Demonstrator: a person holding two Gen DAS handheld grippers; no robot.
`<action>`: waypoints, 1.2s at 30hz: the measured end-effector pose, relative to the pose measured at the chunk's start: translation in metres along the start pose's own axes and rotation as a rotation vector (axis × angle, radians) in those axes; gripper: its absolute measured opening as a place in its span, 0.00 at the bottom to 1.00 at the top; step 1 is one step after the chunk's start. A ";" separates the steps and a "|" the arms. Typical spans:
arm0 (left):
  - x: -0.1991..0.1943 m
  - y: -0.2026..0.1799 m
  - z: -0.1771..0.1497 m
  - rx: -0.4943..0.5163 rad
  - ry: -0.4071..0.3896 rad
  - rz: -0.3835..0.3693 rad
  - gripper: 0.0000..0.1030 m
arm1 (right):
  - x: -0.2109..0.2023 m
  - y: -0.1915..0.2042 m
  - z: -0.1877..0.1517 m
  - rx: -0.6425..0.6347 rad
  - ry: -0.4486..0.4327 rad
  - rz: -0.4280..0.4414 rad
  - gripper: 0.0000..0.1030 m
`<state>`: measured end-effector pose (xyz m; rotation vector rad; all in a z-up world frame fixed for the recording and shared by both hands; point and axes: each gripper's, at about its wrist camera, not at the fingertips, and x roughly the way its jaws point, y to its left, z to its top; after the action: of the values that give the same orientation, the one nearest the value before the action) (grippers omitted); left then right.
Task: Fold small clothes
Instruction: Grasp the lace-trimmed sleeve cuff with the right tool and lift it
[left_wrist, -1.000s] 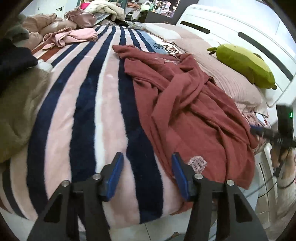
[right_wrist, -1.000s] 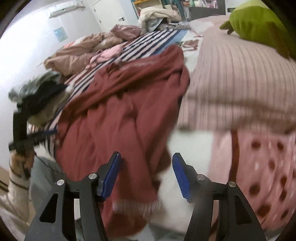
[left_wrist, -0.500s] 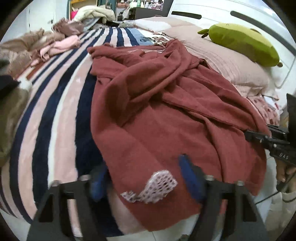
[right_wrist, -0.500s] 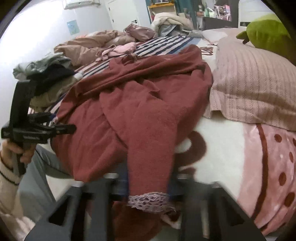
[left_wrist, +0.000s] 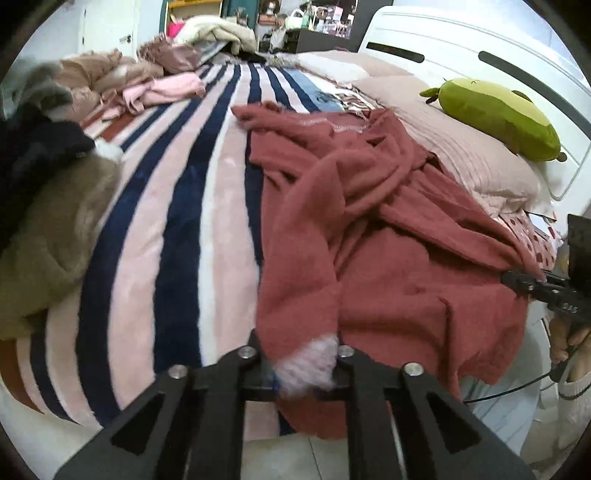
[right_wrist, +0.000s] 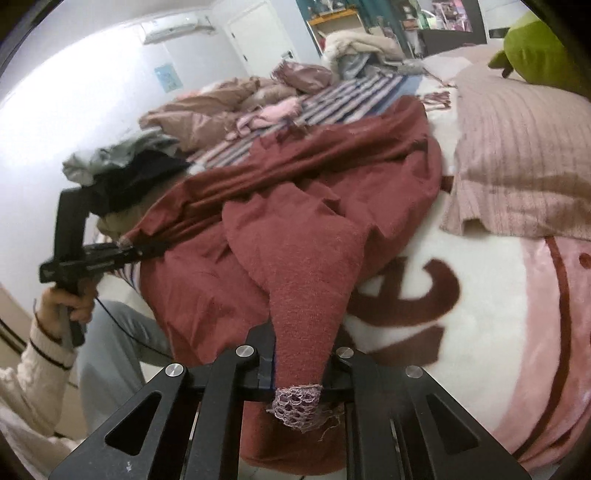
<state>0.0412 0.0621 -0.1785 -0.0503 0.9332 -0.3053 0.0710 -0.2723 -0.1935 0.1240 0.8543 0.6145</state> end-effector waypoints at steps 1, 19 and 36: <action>0.001 0.002 -0.002 -0.007 0.010 -0.035 0.25 | 0.005 -0.002 -0.001 0.008 0.028 -0.009 0.11; 0.022 -0.044 -0.008 0.145 0.015 0.024 0.36 | 0.021 0.019 -0.011 -0.107 0.124 -0.044 0.08; -0.104 -0.032 0.017 0.073 -0.236 -0.127 0.05 | -0.075 0.057 0.029 -0.052 -0.134 0.189 0.06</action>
<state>-0.0108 0.0594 -0.0815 -0.0766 0.6857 -0.4407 0.0295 -0.2628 -0.1048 0.1985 0.7007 0.7957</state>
